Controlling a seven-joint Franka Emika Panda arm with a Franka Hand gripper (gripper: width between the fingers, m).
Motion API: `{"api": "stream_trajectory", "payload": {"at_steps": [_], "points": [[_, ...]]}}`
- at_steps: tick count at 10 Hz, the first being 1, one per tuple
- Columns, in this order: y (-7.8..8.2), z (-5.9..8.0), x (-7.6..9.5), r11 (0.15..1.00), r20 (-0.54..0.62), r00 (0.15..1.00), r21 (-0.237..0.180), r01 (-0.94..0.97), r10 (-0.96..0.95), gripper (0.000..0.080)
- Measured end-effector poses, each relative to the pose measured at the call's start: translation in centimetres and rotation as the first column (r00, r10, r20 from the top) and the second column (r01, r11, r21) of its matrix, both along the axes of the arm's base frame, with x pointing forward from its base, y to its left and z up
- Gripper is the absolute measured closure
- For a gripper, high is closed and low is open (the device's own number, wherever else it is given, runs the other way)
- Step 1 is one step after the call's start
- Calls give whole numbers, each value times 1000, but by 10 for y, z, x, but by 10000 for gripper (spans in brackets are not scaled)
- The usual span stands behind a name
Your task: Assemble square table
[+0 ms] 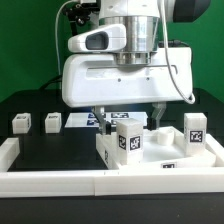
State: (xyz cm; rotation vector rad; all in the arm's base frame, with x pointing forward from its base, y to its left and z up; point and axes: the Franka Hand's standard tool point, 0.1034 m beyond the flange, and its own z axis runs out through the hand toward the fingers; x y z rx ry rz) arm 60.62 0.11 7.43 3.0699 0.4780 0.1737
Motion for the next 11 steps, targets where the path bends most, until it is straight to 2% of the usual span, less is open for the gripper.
{"api": "stream_trajectory", "payload": {"at_steps": [1, 2, 3, 4, 5, 9, 11], "points": [[0, 0, 0, 1000, -1, 1000, -5, -8, 8, 151], [0, 0, 0, 1000, -1, 1000, -4, 3, -3, 274], [0, 0, 0, 1000, -1, 1000, -4, 3, -3, 274], [0, 0, 0, 1000, -2, 1000, -4, 3, -3, 413], [0, 0, 0, 1000, -1, 1000, -4, 4, -4, 508], [0, 0, 0, 997, 0, 997, 6, 77, -77, 507], [-1, -1, -1, 966, 0, 966, 33, 258, -258, 507]]}}
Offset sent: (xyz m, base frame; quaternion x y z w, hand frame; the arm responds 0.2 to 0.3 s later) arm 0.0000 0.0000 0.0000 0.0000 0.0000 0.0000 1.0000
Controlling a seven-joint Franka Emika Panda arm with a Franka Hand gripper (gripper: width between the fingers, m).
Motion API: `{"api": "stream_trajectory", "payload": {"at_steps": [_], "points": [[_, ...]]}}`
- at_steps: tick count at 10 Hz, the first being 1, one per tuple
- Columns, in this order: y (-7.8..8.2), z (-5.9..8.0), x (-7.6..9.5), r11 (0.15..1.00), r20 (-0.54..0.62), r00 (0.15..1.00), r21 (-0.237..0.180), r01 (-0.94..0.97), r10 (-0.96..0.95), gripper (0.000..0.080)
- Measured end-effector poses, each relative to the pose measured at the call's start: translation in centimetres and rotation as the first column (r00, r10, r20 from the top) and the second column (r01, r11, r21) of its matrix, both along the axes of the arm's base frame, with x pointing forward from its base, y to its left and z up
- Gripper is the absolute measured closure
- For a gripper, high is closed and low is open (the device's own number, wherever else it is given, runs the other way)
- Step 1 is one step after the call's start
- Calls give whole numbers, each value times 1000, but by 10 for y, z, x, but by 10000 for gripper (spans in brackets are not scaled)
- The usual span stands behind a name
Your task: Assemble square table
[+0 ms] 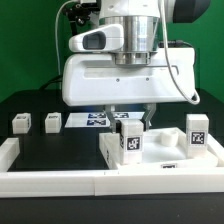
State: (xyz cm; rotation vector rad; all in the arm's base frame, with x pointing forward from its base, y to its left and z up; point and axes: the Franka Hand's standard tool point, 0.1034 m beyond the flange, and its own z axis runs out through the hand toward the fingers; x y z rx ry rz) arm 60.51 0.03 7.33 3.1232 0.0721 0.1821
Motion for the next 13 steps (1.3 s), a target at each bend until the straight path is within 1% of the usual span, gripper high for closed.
{"api": "stream_trajectory", "payload": {"at_steps": [2, 4, 5, 6, 9, 10, 11, 12, 13], "points": [[0, 0, 0, 984, 0, 984, 23, 178, -178, 507], [2, 0, 0, 946, 0, 947, 41, 322, -322, 506], [2, 0, 0, 933, 0, 934, 45, 357, -357, 506], [2, -1, 0, 903, -4, 905, 53, 425, -426, 506], [3, -1, -1, 833, -10, 835, 67, 550, -550, 495], [4, -1, -2, 782, -12, 785, 75, 619, -620, 485], [5, -1, -2, 725, -11, 728, 75, 685, -686, 480], [2, 0, -4, 697, -14, 699, 63, 714, -715, 475], [2, 0, -4, 694, -13, 696, 61, 717, -718, 475]]}}
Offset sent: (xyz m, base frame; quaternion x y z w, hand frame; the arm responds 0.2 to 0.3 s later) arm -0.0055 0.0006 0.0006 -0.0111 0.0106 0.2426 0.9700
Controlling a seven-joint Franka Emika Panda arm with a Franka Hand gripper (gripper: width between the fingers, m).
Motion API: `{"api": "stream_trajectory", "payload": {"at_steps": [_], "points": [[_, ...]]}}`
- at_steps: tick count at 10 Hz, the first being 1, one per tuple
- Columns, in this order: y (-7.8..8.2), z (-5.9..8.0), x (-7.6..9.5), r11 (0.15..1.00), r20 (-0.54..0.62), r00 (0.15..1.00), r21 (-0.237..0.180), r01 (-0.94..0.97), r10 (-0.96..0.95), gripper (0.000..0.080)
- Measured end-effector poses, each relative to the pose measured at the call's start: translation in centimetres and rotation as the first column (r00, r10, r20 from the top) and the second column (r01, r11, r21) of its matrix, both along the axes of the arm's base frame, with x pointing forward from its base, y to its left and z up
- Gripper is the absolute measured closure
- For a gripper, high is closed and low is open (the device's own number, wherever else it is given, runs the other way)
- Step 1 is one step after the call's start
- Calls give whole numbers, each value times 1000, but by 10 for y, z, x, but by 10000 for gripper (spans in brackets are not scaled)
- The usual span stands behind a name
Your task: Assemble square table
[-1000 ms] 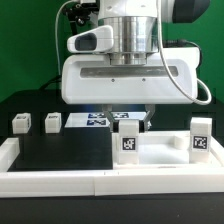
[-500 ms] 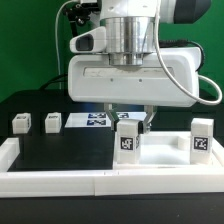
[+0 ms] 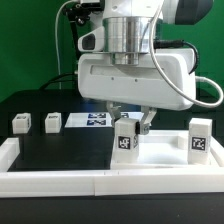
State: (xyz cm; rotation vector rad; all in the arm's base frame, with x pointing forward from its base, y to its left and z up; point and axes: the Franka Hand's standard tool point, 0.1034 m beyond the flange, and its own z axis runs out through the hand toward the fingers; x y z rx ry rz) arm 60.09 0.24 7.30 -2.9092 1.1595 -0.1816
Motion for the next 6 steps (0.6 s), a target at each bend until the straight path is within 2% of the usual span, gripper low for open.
{"api": "stream_trajectory", "payload": {"at_steps": [2, 3, 4, 6], "points": [[0, 0, 0, 1000, -1, 1000, -1, -4, 4, 474], [0, 0, 0, 1000, -1, 1000, -1, -4, 4, 306], [0, 0, 0, 1000, -1, 1000, 0, -5, 5, 185], [3, 1, 0, 998, 0, 998, -5, -68, 68, 160]]}}
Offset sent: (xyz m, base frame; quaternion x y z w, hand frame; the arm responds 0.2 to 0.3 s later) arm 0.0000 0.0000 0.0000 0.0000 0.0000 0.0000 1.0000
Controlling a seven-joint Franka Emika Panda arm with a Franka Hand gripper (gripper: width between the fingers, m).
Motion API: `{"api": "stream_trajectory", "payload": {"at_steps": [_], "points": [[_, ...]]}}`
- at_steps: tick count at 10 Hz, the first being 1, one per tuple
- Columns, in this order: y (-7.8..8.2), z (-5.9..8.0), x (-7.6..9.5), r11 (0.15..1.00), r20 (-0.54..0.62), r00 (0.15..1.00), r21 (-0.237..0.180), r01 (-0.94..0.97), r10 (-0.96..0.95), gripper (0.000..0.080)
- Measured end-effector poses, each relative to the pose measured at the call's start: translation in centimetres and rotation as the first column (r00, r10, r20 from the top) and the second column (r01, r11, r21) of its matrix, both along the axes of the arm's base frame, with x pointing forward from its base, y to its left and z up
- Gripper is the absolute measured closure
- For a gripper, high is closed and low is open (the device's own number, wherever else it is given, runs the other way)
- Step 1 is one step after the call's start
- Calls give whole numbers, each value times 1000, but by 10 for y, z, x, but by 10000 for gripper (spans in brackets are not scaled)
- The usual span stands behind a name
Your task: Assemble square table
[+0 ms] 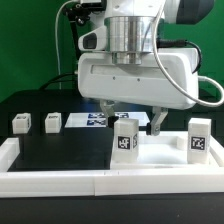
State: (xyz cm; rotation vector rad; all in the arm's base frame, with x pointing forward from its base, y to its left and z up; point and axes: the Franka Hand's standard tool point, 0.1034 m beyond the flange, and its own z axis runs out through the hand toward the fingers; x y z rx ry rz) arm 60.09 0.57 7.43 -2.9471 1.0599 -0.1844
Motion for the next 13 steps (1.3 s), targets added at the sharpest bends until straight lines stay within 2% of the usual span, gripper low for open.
{"api": "stream_trajectory", "payload": {"at_steps": [2, 4, 8, 10, 11, 13], "points": [[4, 4, -2, 999, 1, 999, 0, -40, 40, 152], [13, 8, -7, 1000, 0, 1000, 12, -1, 1, 151], [13, 6, -7, 1000, -3, 1000, 9, -13, 13, 151], [16, 8, -15, 988, 20, 988, 22, 152, -152, 151], [18, 6, -23, 979, 15, 979, 26, 203, -203, 151], [28, 0, -37, 930, 15, 932, 60, 362, -363, 151]]}}
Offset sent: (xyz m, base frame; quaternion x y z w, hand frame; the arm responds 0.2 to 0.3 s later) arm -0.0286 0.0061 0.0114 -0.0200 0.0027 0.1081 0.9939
